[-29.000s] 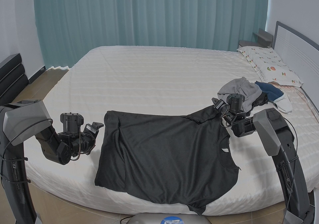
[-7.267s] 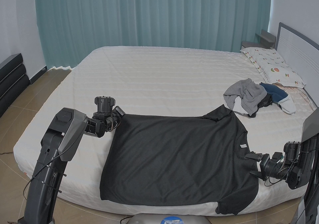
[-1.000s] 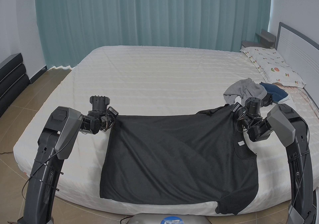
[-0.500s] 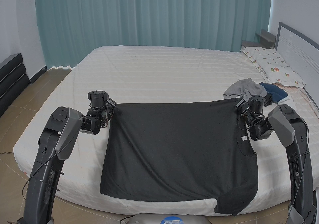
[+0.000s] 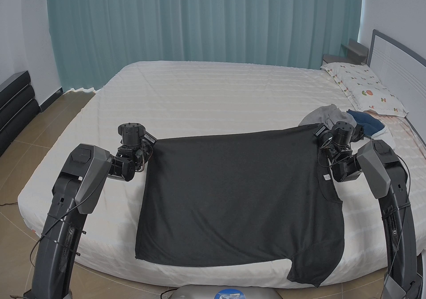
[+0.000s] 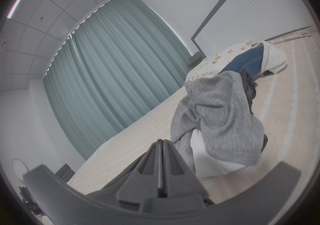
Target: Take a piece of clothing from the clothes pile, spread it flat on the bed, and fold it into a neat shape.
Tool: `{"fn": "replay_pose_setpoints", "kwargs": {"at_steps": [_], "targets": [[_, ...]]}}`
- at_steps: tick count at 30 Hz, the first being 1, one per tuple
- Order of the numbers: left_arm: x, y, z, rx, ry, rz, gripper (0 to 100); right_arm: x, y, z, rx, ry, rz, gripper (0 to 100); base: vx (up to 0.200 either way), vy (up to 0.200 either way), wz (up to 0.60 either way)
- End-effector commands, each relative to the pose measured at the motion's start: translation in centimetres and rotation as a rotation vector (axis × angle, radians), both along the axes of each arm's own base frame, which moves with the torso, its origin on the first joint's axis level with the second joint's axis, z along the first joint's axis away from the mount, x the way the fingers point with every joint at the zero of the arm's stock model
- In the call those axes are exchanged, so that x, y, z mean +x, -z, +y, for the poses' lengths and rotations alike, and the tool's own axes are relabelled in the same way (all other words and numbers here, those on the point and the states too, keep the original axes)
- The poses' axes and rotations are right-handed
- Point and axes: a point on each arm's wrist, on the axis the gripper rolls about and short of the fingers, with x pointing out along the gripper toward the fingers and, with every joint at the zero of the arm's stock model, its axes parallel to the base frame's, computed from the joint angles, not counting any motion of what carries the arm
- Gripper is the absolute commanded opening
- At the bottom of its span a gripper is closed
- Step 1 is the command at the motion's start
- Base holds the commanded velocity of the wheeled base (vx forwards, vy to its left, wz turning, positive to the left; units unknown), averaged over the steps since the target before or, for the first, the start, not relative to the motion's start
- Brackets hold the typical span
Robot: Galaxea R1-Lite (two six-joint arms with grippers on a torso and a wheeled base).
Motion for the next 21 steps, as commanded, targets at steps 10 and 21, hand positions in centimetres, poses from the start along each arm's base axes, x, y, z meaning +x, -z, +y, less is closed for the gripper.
{"fn": "replay_pose_setpoints", "kwargs": {"at_steps": [10,21], "targets": [[0.0,1.2,-0.7,0.061,0.042,-0.011,0,0.1,4.9,0.0,-0.057,0.003,0.102,0,0.0,0.0,0.0],[-0.1,2.1,-1.0,0.067,0.051,0.007,100,-0.1,6.1,0.5,-0.077,0.014,0.132,100,0.0,0.0,0.0]]}}
